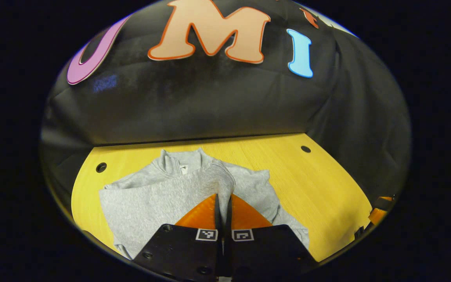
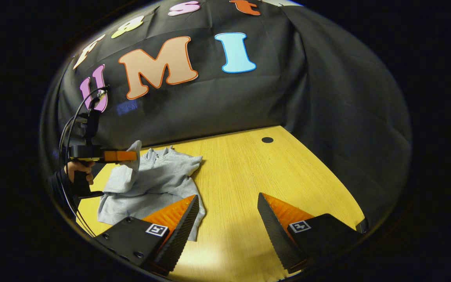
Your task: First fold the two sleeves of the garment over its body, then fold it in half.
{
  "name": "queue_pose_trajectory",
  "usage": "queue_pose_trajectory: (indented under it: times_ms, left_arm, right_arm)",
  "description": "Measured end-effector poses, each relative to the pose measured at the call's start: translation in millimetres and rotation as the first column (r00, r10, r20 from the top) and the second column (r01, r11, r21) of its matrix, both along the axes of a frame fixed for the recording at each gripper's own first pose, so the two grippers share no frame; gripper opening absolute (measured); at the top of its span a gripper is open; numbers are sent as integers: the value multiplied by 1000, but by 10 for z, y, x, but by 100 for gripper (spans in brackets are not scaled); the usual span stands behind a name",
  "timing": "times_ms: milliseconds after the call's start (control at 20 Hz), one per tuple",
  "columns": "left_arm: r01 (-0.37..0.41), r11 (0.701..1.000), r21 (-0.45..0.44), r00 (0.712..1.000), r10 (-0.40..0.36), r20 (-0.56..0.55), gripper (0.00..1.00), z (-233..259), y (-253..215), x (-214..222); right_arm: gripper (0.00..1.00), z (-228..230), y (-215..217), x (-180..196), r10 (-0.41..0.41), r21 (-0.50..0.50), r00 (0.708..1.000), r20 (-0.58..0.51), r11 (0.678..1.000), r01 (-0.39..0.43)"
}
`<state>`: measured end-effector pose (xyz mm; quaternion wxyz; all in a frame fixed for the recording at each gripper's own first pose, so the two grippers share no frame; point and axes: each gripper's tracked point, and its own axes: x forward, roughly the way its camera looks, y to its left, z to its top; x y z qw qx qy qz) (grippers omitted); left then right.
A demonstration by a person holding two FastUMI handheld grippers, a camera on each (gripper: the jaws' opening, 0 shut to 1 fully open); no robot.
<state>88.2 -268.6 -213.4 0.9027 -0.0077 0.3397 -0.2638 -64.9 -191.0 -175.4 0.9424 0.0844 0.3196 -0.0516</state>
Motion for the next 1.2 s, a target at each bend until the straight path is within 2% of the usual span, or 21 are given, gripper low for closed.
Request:
queue_pose_trajectory:
  times_ms: [300, 400, 450, 500, 600, 700, 950, 1200]
  left_arm:
    - [23, 997, 78, 999, -21, -24, 0, -269, -269, -46]
    - [33, 998, 61, 999, -32, -22, 1, -264, -377, -64]
    - [47, 999, 20, 999, -46, -21, 3, -217, -456, -83]
    - [49, 999, -20, 999, -49, -9, 12, -153, -506, -83]
    - [39, 997, -66, 999, -38, 23, 53, 14, -453, -80]
    - [-2, 999, -41, 998, 5, 69, 94, 115, -230, -33]
    - [-92, 996, -1, 989, 91, 114, 96, 217, 440, -133]
    - [-181, 980, 78, 974, 167, 154, 96, 180, 1244, -371]
  right_arm:
    - [96, -10, 33, -41, 43, -3, 999, 1, 999, -43]
    - [96, -18, 46, -44, 52, -2, 999, 1, 999, -52]
    - [96, -12, 54, -46, 54, 3, 999, 2, 999, -54]
    - [96, -16, 70, -40, 58, 5, 998, 5, 998, -58]
    - [96, -31, 102, -20, 70, 11, 998, 8, 998, -70]
    - [96, -62, 143, 7, 85, 15, 996, 9, 996, -85]
    - [96, -171, 356, 127, 125, 39, 992, 2, 991, -125]
    - [96, -276, 568, 182, 172, 38, 985, -13, 984, -172]
